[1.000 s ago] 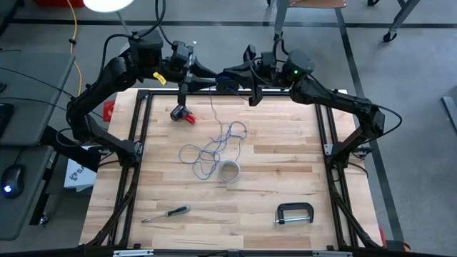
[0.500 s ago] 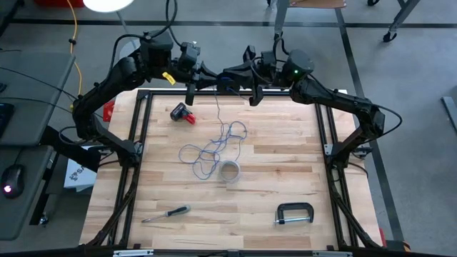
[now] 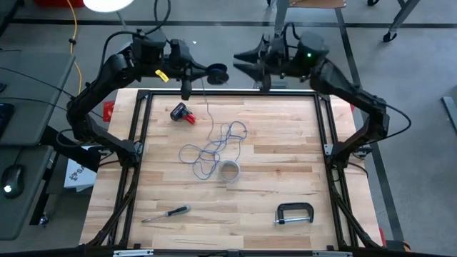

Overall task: Coil cords
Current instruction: Coil the blue wire on the spool

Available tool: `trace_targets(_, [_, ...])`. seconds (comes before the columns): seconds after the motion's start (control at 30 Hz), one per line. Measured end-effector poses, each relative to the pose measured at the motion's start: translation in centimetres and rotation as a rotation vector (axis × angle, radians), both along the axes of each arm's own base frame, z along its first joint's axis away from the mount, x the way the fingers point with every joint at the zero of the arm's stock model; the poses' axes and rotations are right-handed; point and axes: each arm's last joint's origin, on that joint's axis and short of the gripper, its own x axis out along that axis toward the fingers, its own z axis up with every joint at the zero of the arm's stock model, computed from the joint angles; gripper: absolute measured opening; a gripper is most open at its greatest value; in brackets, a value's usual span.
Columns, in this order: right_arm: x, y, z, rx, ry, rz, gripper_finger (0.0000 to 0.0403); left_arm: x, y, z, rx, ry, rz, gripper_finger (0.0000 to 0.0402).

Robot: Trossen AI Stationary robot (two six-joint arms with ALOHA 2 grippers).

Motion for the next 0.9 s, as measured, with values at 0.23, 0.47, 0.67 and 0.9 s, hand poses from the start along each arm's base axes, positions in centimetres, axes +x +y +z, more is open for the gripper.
trace_targets(0.23, [0.5, 2.0, 0.5, -0.213, 0.200, -0.147, 0.0142, 0.4, -0.4, 0.3, 0.157, 0.010, -0.020, 0.0002])
trace_targets(0.47, [1.4, 2.8, -0.4, -0.249, 0.277, -0.136, 0.0142, 1.0, -1.4, 0.8, 0.251, -0.011, -0.066, 0.0001])
trace_targets(0.67, [1.6, 3.4, -0.4, -0.245, 0.276, -0.116, 0.0140, 1.2, -1.7, 0.9, 0.314, -0.005, -0.042, 0.0001])
trace_targets(0.9, [1.9, 3.4, -0.7, -0.238, 0.290, -0.162, 0.0102, 1.4, -2.2, 1.0, 0.325, -0.014, -0.063, 0.0001])
